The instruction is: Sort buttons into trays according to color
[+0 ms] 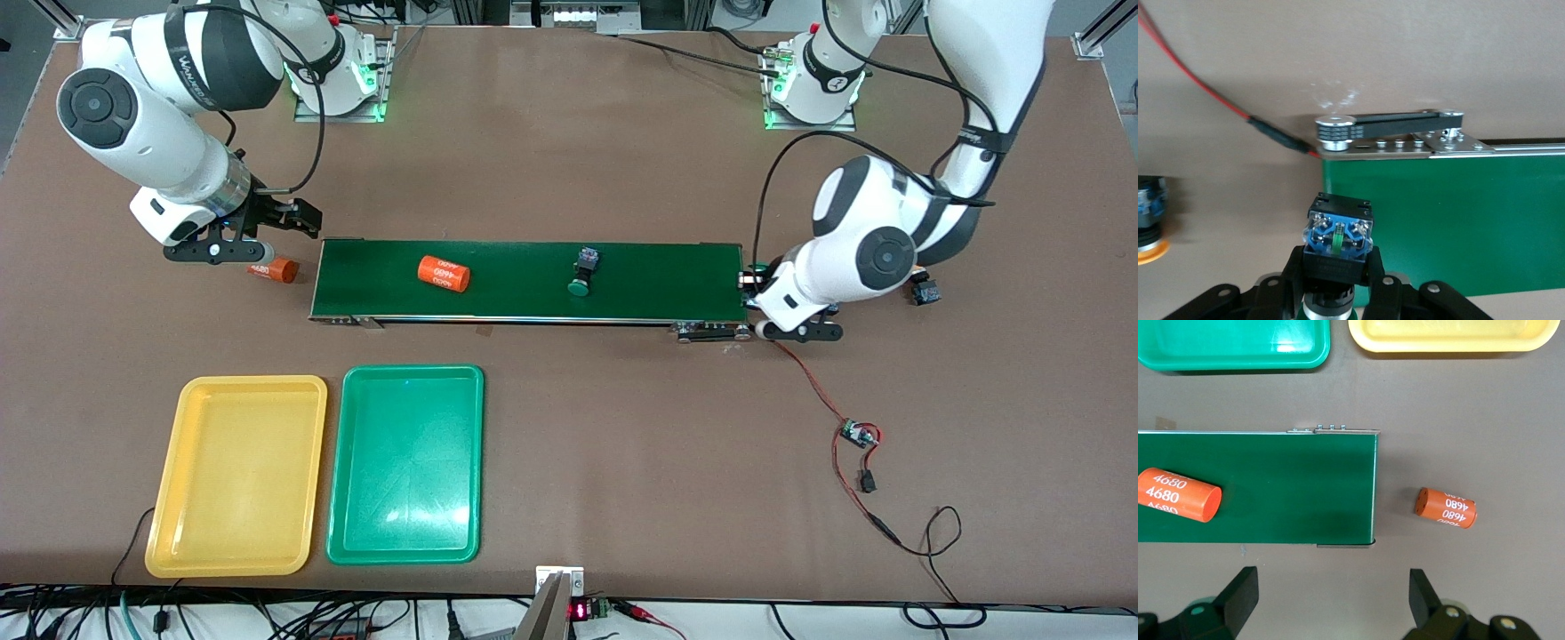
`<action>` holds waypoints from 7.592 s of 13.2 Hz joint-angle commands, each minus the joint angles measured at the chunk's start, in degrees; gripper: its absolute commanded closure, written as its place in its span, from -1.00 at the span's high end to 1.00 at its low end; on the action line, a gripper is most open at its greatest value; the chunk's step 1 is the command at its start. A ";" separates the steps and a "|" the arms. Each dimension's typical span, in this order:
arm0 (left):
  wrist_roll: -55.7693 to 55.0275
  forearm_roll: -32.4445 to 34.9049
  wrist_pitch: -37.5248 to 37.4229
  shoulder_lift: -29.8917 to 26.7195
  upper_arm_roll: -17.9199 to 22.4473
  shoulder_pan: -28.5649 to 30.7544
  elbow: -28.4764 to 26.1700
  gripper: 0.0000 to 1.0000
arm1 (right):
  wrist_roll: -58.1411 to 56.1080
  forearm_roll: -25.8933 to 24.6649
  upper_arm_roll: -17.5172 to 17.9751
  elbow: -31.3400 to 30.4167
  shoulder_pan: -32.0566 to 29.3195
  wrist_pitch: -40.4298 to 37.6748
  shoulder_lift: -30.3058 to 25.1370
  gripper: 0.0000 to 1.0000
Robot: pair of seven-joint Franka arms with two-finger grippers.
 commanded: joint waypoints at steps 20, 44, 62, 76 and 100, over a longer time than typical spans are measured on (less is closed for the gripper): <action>-4.02 1.46 5.44 -3.04 9.67 -1.66 0.38 1.00 | 4.71 2.60 0.17 3.25 6.85 1.55 3.20 1.00; 21.76 1.74 7.11 4.79 17.87 1.60 -8.40 0.56 | 29.32 -0.81 0.08 9.58 24.26 20.53 22.19 1.00; -8.37 0.07 1.40 -4.79 9.62 -11.93 -3.05 -1.00 | 29.16 -4.86 -0.19 9.58 24.79 25.36 28.69 0.55; -8.65 -2.31 6.76 -1.96 9.52 -15.54 -1.11 1.00 | 19.51 -4.94 -7.03 23.72 23.82 15.26 28.43 -1.00; 14.82 14.83 6.50 5.14 10.31 27.44 -3.48 1.00 | 0.60 -6.18 -11.52 32.27 19.43 24.76 43.39 1.00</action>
